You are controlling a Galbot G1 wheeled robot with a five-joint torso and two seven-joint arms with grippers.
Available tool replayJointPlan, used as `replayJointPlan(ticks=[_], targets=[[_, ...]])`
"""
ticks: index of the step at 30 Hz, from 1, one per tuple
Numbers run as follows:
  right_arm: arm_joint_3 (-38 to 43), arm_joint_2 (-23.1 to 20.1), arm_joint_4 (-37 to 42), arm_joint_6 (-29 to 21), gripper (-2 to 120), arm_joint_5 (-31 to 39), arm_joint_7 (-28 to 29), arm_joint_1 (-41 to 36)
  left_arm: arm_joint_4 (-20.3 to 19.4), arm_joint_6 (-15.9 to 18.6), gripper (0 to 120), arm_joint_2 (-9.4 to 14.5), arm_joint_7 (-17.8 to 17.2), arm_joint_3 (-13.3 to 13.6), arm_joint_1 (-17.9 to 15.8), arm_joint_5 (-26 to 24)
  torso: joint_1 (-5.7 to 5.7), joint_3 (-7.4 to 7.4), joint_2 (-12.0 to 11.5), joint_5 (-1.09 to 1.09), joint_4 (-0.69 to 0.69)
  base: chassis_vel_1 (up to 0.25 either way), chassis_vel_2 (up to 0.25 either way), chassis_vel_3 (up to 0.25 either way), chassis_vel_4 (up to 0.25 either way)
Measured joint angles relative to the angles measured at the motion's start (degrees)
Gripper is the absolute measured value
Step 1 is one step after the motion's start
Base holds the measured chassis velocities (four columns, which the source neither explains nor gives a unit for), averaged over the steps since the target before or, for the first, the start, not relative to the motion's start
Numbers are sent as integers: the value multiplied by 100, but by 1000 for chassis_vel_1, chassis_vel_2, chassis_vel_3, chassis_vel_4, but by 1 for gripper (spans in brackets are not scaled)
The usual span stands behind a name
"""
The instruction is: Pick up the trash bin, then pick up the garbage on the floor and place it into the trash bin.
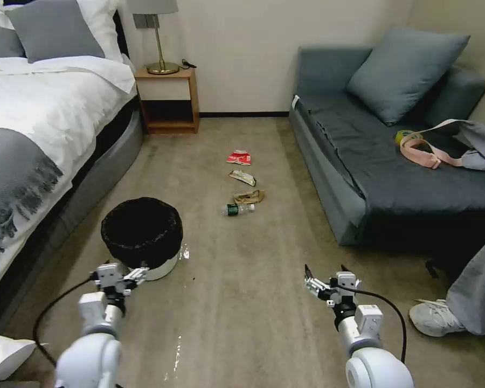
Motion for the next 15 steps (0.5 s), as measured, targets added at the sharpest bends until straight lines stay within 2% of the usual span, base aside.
replayJointPlan(ticks=[4, 5, 15], targets=[[-28, -54, 31, -508, 100, 267, 10, 13, 91, 79, 100, 23, -2, 3, -226, 57, 0, 0, 0, 0, -4, 0, 0, 0, 0], [6, -150, -80, -595, 100, 361, 12, 152, 123, 95, 100, 28, -10, 5, -294, 70, 0, 0, 0, 3, -1, 0, 0, 0, 0], [-13, -252, -401, -628, 100, 460, 7, 460, 352, 265, 100, 99, -97, 22, -663, 78, 0, 0, 0, 2, 0, 0, 0, 0, 0]])
